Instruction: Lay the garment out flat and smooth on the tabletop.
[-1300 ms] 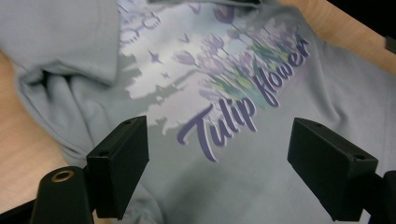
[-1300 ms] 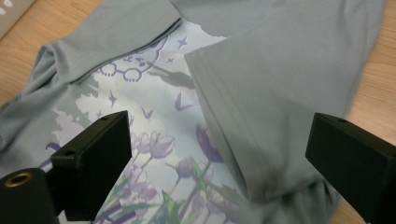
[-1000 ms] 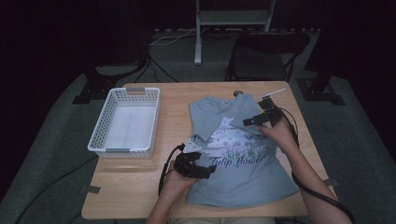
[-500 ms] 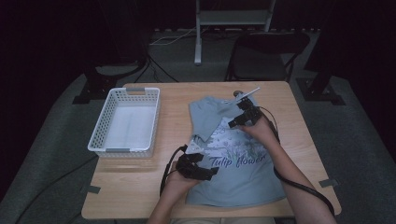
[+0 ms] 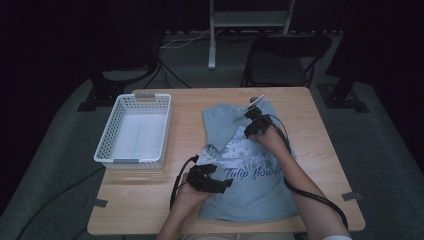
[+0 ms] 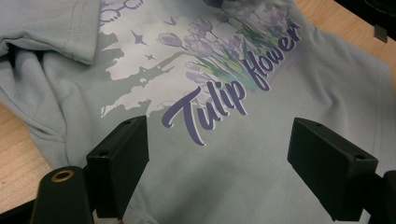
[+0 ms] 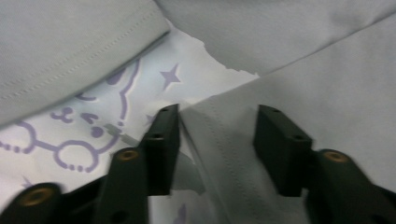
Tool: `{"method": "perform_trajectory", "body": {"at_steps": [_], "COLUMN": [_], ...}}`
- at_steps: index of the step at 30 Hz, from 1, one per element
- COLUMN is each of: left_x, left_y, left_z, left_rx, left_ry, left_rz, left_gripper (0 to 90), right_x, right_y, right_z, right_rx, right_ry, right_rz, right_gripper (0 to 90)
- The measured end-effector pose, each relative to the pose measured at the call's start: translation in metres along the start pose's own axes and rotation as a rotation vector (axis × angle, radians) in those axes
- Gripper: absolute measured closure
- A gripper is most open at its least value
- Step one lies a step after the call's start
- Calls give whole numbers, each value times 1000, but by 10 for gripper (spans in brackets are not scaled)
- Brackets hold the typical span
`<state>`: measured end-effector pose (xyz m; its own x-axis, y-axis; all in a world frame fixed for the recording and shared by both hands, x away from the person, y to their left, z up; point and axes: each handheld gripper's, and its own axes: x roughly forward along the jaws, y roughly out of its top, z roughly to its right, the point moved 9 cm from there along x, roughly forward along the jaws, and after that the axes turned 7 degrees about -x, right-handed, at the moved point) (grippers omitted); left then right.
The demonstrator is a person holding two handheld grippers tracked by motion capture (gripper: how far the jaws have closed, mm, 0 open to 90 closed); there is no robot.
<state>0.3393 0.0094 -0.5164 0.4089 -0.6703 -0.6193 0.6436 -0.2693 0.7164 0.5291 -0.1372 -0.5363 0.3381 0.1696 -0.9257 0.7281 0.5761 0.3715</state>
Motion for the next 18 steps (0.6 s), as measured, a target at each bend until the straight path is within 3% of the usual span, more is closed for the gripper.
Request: {"method": "perform_trajectory", "body": {"at_steps": [9,14,15,18], "left_x": [5,7,7,8], "left_y": [-3,-3,-3,-4], "left_z": [3,5,5,6], "left_rx": [2,3,2,-1], "left_ry": [-11,-16,-19,-23], "left_rz": [-17,-18,-17,-18], "left_gripper": [216,217,217,217], "right_x": [-2,-7,-12,-18], "right_y": [-2,-2,-3,-5], "right_z": [1,4,7,15], "right_rx": [-31,-19,5,27], "right_ry": [-14,6,31,38], "right_rz": [-10,15,33,49], "right_gripper": [810,842,843,844]}}
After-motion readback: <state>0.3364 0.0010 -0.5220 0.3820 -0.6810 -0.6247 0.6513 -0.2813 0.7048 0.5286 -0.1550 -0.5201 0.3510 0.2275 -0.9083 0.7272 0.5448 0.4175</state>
